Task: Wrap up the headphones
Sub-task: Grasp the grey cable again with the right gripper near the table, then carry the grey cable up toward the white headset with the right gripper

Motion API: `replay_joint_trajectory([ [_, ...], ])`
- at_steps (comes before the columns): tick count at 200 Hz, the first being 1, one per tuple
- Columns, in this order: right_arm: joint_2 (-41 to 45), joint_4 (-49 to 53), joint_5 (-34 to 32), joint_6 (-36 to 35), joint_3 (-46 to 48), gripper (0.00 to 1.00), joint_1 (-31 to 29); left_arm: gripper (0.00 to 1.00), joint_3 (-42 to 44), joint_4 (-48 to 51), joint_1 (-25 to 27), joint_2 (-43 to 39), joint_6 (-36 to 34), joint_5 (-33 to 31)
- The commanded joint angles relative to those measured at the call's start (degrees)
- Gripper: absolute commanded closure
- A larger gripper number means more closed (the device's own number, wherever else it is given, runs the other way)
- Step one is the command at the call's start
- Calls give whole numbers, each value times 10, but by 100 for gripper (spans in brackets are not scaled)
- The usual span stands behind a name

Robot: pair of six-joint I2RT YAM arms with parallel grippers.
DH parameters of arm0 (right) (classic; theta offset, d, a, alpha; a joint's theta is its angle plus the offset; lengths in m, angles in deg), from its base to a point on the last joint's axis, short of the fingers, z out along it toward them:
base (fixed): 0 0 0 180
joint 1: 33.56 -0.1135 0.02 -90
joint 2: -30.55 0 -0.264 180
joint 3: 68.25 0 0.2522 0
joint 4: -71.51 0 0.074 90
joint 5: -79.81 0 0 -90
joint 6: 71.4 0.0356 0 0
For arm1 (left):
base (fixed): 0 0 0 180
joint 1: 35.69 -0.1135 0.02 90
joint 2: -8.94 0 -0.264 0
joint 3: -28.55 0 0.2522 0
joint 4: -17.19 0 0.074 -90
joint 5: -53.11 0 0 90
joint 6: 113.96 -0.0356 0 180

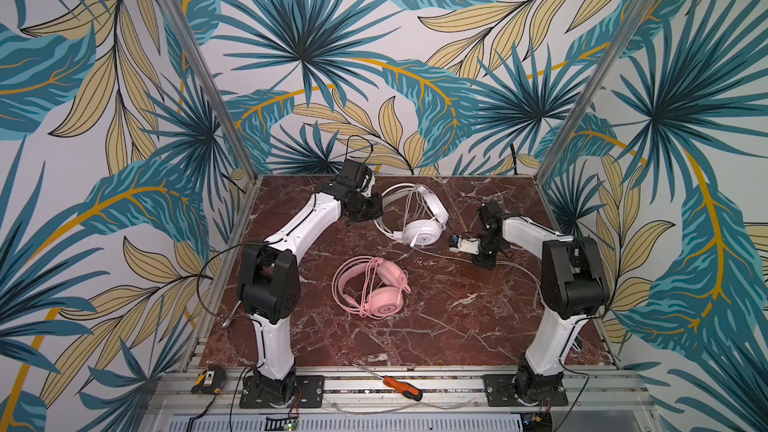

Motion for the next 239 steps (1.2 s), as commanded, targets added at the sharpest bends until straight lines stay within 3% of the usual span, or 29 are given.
replay_joint_trajectory([
  [1,42,-20,41,16,33,100,-2,100,-12,-29,-20,-10,69,7],
  [56,148,-30,95,19,81,100,-4,100,-16,-72,-42,8,138,-4],
  [114,239,-6,115,34,97,100,-57,100,-38,-71,-41,44,194,-48],
  [165,284,95,122,-8,38,100,-86,100,-77,-7,-18,68,169,-159],
  [239,282,100,131,-59,-64,100,-119,100,-147,61,20,106,125,-250],
])
